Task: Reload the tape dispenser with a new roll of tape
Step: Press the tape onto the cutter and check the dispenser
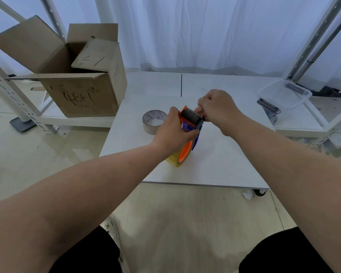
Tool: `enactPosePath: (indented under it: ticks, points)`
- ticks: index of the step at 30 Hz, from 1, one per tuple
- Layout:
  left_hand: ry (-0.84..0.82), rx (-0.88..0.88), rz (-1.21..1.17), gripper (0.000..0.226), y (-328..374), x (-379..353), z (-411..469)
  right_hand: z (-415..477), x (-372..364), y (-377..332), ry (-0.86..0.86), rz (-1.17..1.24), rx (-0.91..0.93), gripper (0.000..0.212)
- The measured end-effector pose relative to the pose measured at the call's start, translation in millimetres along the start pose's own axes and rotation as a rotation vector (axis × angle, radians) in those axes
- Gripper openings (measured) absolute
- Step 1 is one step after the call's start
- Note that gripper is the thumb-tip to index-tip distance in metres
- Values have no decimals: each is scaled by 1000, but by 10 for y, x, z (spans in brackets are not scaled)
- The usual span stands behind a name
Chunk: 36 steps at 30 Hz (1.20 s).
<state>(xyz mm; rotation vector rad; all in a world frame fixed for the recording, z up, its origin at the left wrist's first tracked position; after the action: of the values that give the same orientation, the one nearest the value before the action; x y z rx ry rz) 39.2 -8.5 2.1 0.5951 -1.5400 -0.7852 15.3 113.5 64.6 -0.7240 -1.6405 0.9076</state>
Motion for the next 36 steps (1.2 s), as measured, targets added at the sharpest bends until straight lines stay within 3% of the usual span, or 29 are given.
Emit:
enactPosePath:
  ticks: [5, 10, 19, 29, 36]
  points:
    - [-57, -7, 15, 54, 9, 1, -31, 8, 16, 8, -2, -26, -10, 13]
    - [-182, -8, 61, 81, -19, -21, -59, 6, 51, 27, 9, -22, -13, 10]
    - [-165, -52, 174, 87, -18, 68, -26, -28, 88, 43, 10, 84, -36, 10]
    - [-14, -5, 162, 57, 119, 83, 33, -36, -3, -5, -18, 27, -22, 18]
    - [-18, -49, 187, 53, 99, 112, 2, -21, 28, 30, -44, 186, -126, 10]
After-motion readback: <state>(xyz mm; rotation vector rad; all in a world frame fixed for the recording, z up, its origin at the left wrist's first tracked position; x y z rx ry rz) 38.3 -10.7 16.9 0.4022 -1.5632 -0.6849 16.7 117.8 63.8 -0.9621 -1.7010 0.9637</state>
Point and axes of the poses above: each hand's wrist, its own z-axis towards the middle knuckle, its own x-axis out of the back of the hand, y = z × x, the point moved 4 cm from there along z, towards the middle knuckle, and after that the axes turned 12 degrees about -y, right-handed, at the moved point
